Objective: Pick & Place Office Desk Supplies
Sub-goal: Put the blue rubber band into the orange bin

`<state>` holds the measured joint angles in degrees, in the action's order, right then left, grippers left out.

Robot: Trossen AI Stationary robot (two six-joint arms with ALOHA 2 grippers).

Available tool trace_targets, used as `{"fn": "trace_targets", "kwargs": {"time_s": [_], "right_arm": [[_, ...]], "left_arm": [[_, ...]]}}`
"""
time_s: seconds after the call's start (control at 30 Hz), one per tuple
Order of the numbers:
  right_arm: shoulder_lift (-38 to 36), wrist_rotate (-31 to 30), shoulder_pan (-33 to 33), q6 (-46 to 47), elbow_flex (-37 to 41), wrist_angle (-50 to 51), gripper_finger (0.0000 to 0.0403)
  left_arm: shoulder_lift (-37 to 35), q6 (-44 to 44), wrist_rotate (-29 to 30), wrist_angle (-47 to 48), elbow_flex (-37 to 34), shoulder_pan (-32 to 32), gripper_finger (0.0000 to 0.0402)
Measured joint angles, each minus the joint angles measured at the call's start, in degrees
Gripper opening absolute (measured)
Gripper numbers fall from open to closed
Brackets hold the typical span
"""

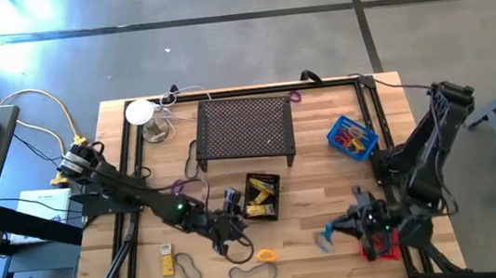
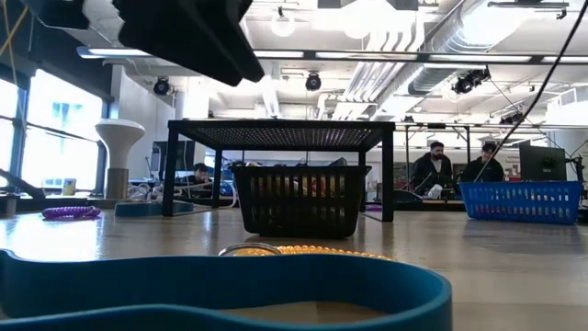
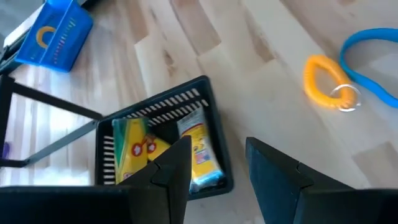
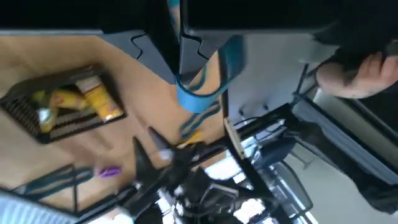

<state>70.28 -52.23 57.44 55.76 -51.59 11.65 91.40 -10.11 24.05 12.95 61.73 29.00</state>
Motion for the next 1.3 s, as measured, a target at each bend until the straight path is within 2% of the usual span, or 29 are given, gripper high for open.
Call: {"fn": "trace_targets", "kwargs": {"time_s": [0.13, 0.33, 0.53, 0.73, 0.97, 1.07, 1.13, 1.3], "right_arm": [[2.1, -3.7, 3.2, 1.7, 0.0, -1.1, 0.0003], [2.3, -0.6, 5.1, 5.7, -0.5, -0.1, 0.0003], [2.3, 6.8, 7.8, 13.5, -2.2, 3.1, 0.0003], [2.3, 14.5, 9.7, 35.0, -2.3, 10.8, 0.0003], [2.3, 30.8, 9.7, 54.0, -2.3, 26.3, 0.0003], [2.0, 35.0, 10.6, 56.9, -2.3, 29.9, 0.0003], [1.4, 34.9, 11.5, 57.0, -2.3, 31.0, 0.0003], [-0.8, 29.0, 12.6, 57.2, -2.5, 31.4, 0.0003]], "left_arm": [[0.0, -2.7, 0.0, -0.1, 0.0, 1.7, 0.0144], [0.0, -7.4, -0.2, -0.8, 0.0, 2.0, 0.0144], [0.0, -7.0, -0.2, -0.8, 0.0, 0.3, 0.0144], [0.0, -7.1, -3.8, -2.1, 0.0, -1.7, 0.0144], [0.0, -7.6, -8.0, -2.7, 0.0, -3.5, 0.0144], [0.0, -7.6, -10.3, -2.7, 0.0, -4.1, 0.0144], [0.0, -7.9, -11.9, -2.7, 0.0, -4.6, 0.0144], [0.0, -8.0, -15.4, -2.7, 0.0, -5.7, 0.0144]]}}
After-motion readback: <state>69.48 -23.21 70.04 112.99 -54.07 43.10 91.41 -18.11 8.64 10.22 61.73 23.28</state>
